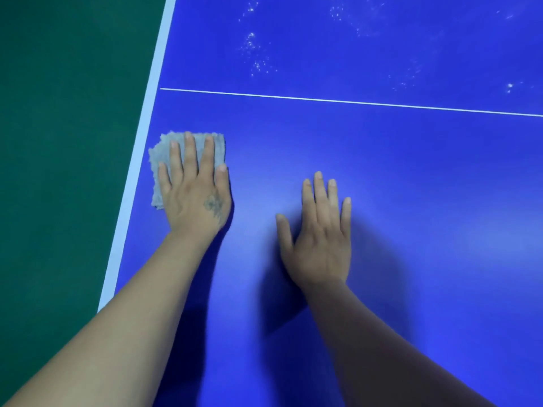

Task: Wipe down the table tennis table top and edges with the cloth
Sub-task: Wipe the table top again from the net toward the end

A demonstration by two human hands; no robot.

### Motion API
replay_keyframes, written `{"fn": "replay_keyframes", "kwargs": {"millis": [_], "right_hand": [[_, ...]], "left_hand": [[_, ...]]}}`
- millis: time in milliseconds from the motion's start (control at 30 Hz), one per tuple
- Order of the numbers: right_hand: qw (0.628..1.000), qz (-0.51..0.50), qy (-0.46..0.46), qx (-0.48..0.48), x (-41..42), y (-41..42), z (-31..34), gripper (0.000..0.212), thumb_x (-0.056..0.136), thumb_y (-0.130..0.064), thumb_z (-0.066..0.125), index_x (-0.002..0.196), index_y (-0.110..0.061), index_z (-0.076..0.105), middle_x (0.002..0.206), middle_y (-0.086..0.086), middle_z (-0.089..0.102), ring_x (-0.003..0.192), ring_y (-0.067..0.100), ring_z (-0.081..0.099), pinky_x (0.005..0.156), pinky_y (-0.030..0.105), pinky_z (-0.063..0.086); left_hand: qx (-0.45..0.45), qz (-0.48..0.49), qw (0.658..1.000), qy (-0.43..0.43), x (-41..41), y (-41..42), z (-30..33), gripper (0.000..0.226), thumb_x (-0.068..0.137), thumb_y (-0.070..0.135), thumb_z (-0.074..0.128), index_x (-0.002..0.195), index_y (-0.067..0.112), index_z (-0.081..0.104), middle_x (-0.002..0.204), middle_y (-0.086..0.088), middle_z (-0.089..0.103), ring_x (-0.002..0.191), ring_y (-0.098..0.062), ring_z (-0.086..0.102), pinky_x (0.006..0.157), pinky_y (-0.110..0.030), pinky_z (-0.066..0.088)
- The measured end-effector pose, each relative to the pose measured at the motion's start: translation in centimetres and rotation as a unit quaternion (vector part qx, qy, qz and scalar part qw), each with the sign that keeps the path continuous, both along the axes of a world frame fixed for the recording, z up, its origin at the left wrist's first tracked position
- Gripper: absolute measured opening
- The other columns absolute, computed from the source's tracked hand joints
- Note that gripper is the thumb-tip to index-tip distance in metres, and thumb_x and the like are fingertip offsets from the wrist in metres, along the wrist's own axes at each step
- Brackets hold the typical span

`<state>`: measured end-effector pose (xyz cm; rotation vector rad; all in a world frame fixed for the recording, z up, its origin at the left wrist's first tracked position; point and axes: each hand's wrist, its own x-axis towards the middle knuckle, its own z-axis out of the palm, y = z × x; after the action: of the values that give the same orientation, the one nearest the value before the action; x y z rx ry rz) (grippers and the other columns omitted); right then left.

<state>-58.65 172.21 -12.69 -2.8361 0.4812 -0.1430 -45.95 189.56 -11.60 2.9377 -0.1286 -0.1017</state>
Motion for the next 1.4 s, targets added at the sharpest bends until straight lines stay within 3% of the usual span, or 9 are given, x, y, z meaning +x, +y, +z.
{"fn": "replay_keyframes", "kwargs": {"millis": [233, 400, 600, 867, 1067, 1267, 1400], "right_hand": [[0.999, -0.024, -0.012, -0.031, 0.2, 0.4, -1.1, 0.075, 0.107, -0.056, 0.039, 0.167, -0.012, 0.035, 0.178, 0.004, 0.02, 0.166, 0.025, 0.011, 0.132, 0.057, 0.013], [0.999, -0.014, -0.031, -0.04, 0.1, 0.3, -1.5, 0.074, 0.107, -0.056, 0.043, 0.165, -0.01, 0.038, 0.177, 0.007, 0.024, 0.165, 0.029, 0.017, 0.131, 0.059, 0.016], [0.999, -0.018, 0.002, -0.048, 0.2, 0.3, -1.4, 0.076, 0.107, -0.059, 0.035, 0.167, -0.012, 0.034, 0.179, 0.003, 0.018, 0.166, 0.025, 0.011, 0.133, 0.056, 0.011], [0.999, -0.021, -0.001, -0.036, 0.3, 0.3, -1.1, 0.075, 0.106, -0.058, 0.037, 0.165, -0.012, 0.037, 0.178, 0.002, 0.021, 0.166, 0.025, 0.013, 0.133, 0.056, 0.012], [0.999, -0.021, -0.009, -0.032, 0.4, 0.4, -1.0, 0.074, 0.105, -0.057, 0.039, 0.164, -0.011, 0.04, 0.177, 0.004, 0.024, 0.166, 0.027, 0.016, 0.132, 0.058, 0.014], [0.999, -0.021, -0.005, -0.039, 0.4, 0.4, -1.1, 0.075, 0.105, -0.057, 0.039, 0.164, -0.011, 0.04, 0.177, 0.004, 0.026, 0.165, 0.028, 0.018, 0.131, 0.059, 0.016], [0.999, -0.019, -0.001, -0.037, 0.4, 0.4, -1.2, 0.076, 0.105, -0.058, 0.038, 0.164, -0.011, 0.039, 0.177, 0.004, 0.025, 0.165, 0.027, 0.017, 0.131, 0.06, 0.016]], "left_hand": [[0.0, -0.033, 0.999, -0.016, 5.4, -4.9, -0.7, 0.06, 0.113, 0.046, 0.018, 0.171, 0.031, 0.012, 0.18, 0.0, 0.0, 0.166, -0.025, -0.005, 0.133, -0.052, -0.005], [-0.011, -0.173, 0.982, -0.074, 2.8, -7.1, -1.4, 0.059, 0.112, 0.042, 0.021, 0.169, 0.03, 0.027, 0.178, -0.002, 0.019, 0.166, -0.026, 0.01, 0.132, -0.054, 0.007], [-0.008, -0.241, 0.968, -0.065, -1.9, -3.8, -1.2, 0.057, 0.113, 0.037, 0.027, 0.169, 0.028, 0.026, 0.178, -0.002, 0.019, 0.166, -0.025, 0.01, 0.132, -0.053, 0.012], [0.013, -0.089, 0.996, -0.021, 0.7, 1.7, -0.9, 0.062, 0.11, 0.046, 0.018, 0.17, 0.032, 0.02, 0.179, 0.0, 0.012, 0.166, -0.023, 0.004, 0.134, -0.05, 0.004], [-0.003, -0.018, 1.0, 0.005, 7.3, -2.1, -0.6, 0.06, 0.112, 0.043, 0.018, 0.171, 0.034, 0.009, 0.18, 0.002, -0.002, 0.166, -0.024, -0.008, 0.132, -0.05, -0.008], [-0.021, -0.138, 0.99, -0.035, 6.8, -6.8, -1.3, 0.061, 0.11, 0.042, 0.019, 0.17, 0.034, 0.019, 0.18, 0.0, 0.008, 0.166, -0.024, -0.001, 0.133, -0.052, -0.003], [-0.03, -0.215, 0.974, -0.071, 2.7, -5.5, -2.0, 0.057, 0.112, 0.037, 0.023, 0.168, 0.03, 0.03, 0.177, -0.002, 0.02, 0.166, -0.026, 0.01, 0.133, -0.053, 0.008]]}}
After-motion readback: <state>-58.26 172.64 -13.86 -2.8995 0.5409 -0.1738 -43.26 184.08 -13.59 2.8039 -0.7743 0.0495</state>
